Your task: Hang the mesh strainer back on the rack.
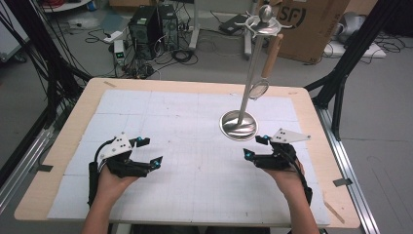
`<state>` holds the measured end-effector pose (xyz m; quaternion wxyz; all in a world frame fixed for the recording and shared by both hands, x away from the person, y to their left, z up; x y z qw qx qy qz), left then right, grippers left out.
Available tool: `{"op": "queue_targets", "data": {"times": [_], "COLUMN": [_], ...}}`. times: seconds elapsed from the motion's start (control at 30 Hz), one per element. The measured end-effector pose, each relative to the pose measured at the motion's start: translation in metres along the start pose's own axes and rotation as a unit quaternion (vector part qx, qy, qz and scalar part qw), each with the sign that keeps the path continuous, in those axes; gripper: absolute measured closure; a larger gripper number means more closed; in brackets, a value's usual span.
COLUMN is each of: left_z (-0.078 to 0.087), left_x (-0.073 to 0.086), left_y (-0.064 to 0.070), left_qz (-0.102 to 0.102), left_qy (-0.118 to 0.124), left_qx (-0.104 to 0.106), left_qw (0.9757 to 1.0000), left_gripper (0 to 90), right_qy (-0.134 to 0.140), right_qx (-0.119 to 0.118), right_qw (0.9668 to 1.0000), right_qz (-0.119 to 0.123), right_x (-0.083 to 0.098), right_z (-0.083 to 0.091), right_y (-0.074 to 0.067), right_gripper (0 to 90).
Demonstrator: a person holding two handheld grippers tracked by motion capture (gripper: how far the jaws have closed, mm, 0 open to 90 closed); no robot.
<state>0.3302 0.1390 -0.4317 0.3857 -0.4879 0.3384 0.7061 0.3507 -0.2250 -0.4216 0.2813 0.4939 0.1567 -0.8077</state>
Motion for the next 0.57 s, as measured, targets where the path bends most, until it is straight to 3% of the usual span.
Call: {"op": "queue_targets", "data": {"times": [0.57], "left_z": [0.0007], "left_x": [-0.0004], "left_y": [-0.0015], "left_qz": [0.004], "left_qy": [0.001], "left_qx": [-0.002], "left_qw": [1.0], "left_gripper": [18.3], "right_qy": [0.0], "right_qx": [0.002], "right_qw": [1.0], "right_qz": [-0.002], "right_x": [0.0002], "right_z": [0.002], "right_y": [-0.0007], "right_gripper": [26.9]}}
Point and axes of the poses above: each handheld gripper's, and its own axes: z roughly backward along the jaws, x roughly out of its underside, y roughly to its right, the point moved 7 cm from there along -z, roughly forward along the jaws, and after that the axes turned 10 degrees about x, right-handed, at the moved point
